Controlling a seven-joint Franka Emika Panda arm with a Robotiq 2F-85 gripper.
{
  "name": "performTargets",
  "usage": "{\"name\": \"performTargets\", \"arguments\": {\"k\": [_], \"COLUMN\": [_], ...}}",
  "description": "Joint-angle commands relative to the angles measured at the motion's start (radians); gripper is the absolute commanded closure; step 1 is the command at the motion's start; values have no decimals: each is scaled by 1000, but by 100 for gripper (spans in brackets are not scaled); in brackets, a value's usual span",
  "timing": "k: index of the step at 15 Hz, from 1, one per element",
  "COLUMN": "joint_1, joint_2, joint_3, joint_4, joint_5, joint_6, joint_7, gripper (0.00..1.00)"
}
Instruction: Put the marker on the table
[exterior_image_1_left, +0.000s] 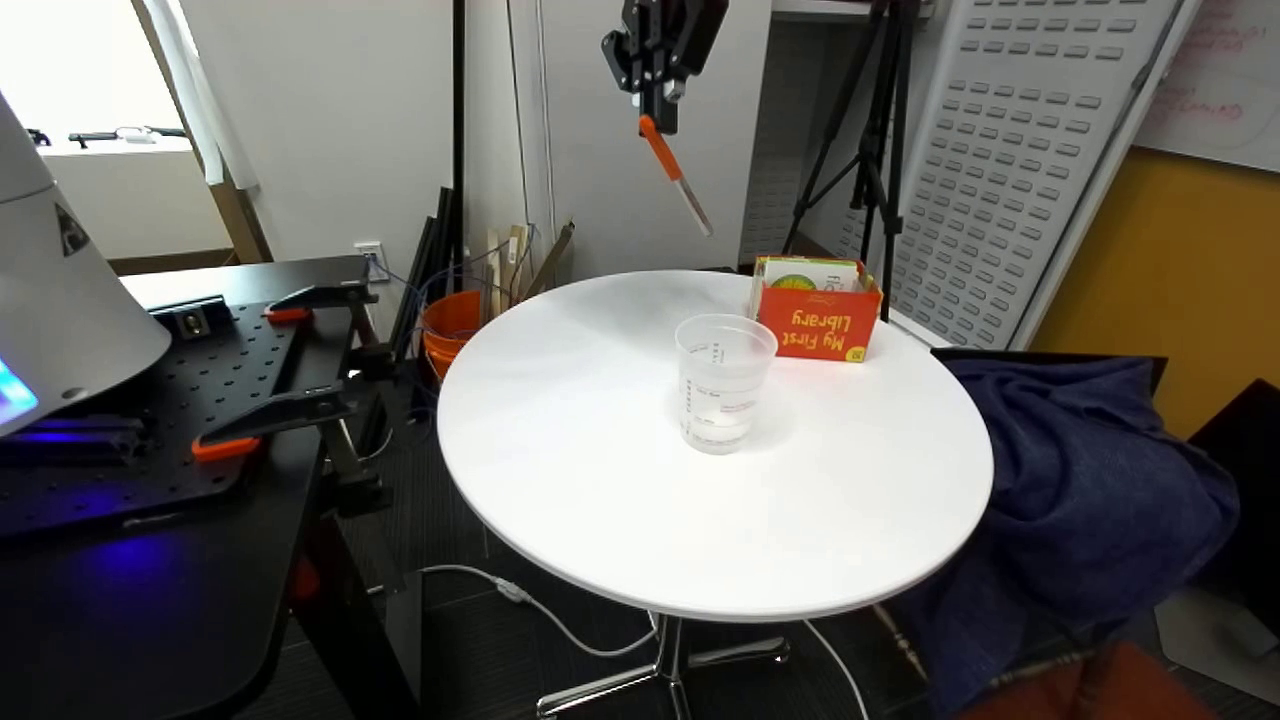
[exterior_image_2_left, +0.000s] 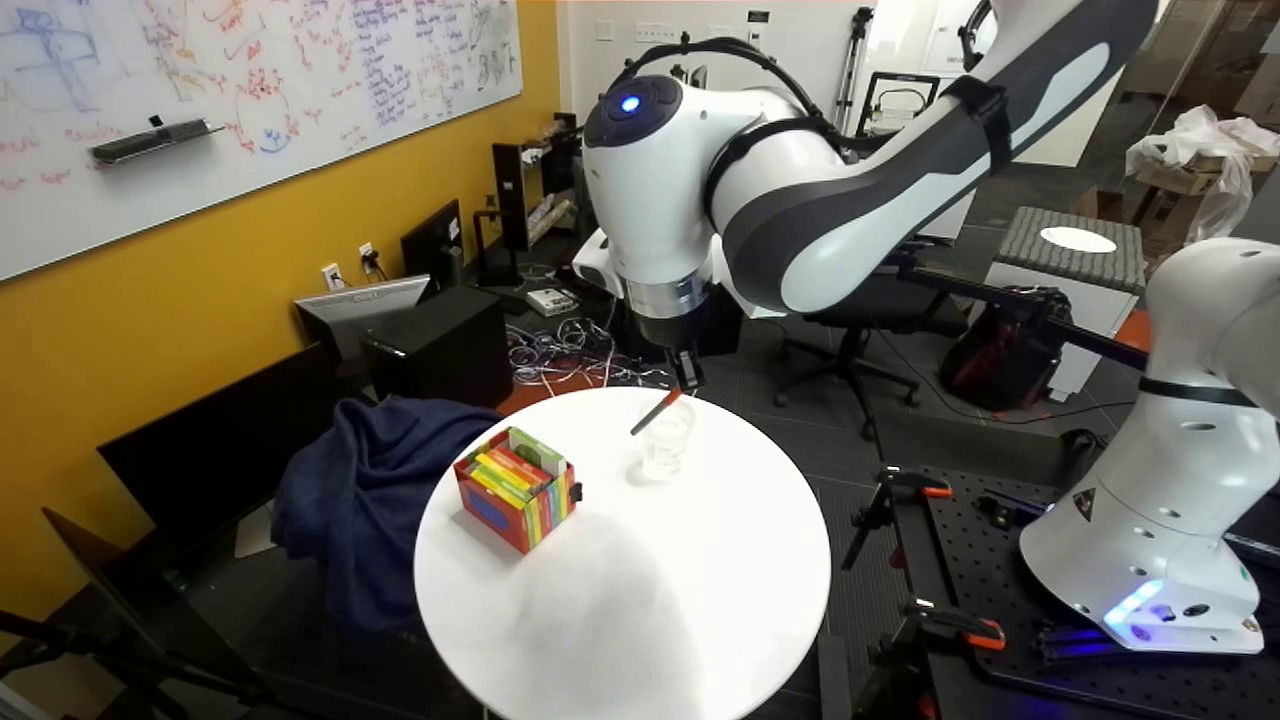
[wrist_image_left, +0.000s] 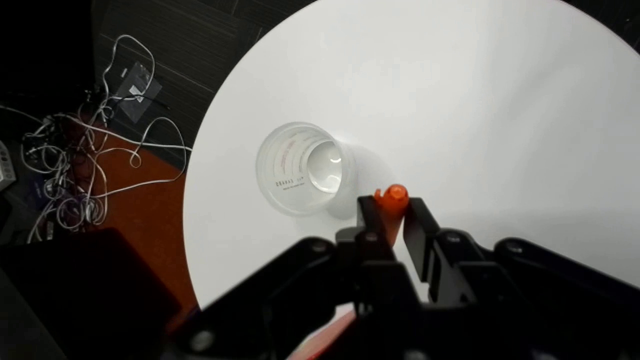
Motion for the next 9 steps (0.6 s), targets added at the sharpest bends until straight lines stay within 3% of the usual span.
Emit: {"name": "performTargets", "arguments": {"k": [1,9], "joint_1": [29,73], "joint_2": [45,131], "joint_3": [18,37], "joint_4": [45,104], "joint_5": [-23,-5], "joint_6": [-35,-7], "joint_7": [43,48], "gripper": [95,95]}}
